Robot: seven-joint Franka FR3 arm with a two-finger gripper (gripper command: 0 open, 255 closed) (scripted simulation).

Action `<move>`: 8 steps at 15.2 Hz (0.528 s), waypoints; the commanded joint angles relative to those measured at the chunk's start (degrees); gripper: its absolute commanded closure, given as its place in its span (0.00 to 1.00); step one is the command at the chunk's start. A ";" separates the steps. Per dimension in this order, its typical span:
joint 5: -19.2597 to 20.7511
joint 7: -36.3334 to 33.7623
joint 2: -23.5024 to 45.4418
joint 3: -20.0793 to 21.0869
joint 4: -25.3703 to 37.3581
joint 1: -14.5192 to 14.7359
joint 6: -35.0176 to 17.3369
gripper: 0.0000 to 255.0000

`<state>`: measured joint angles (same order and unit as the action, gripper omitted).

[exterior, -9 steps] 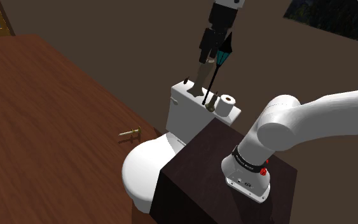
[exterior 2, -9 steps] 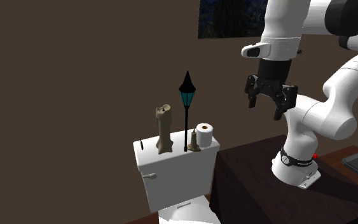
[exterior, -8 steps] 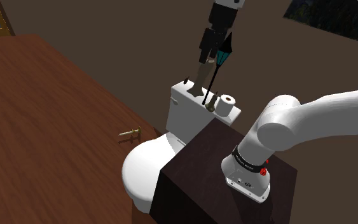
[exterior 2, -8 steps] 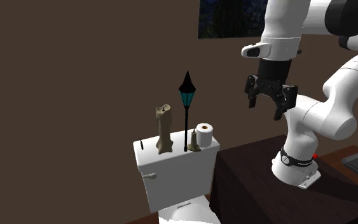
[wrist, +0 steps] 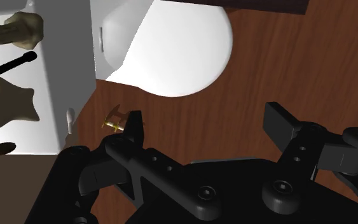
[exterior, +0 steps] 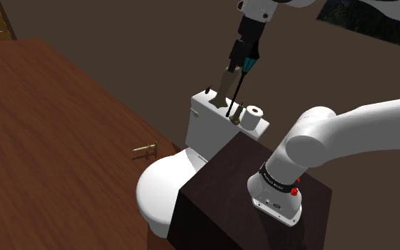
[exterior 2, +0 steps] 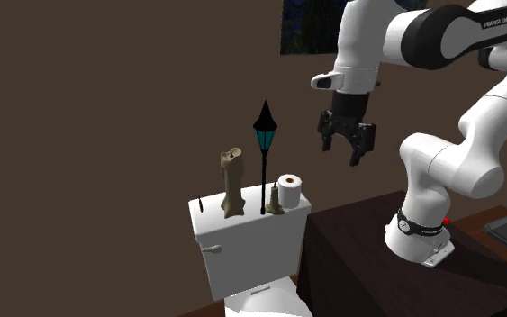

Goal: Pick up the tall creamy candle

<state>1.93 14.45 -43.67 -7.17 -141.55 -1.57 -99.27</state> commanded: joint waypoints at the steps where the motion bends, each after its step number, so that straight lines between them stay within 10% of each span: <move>1: 1.68 3.30 1.33 -2.74 -0.21 -0.90 -2.21 0.00; 8: 5.18 13.90 8.89 -11.88 1.15 -2.67 -10.74 0.00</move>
<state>6.71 26.58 -36.33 -17.55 -140.89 -4.07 -108.53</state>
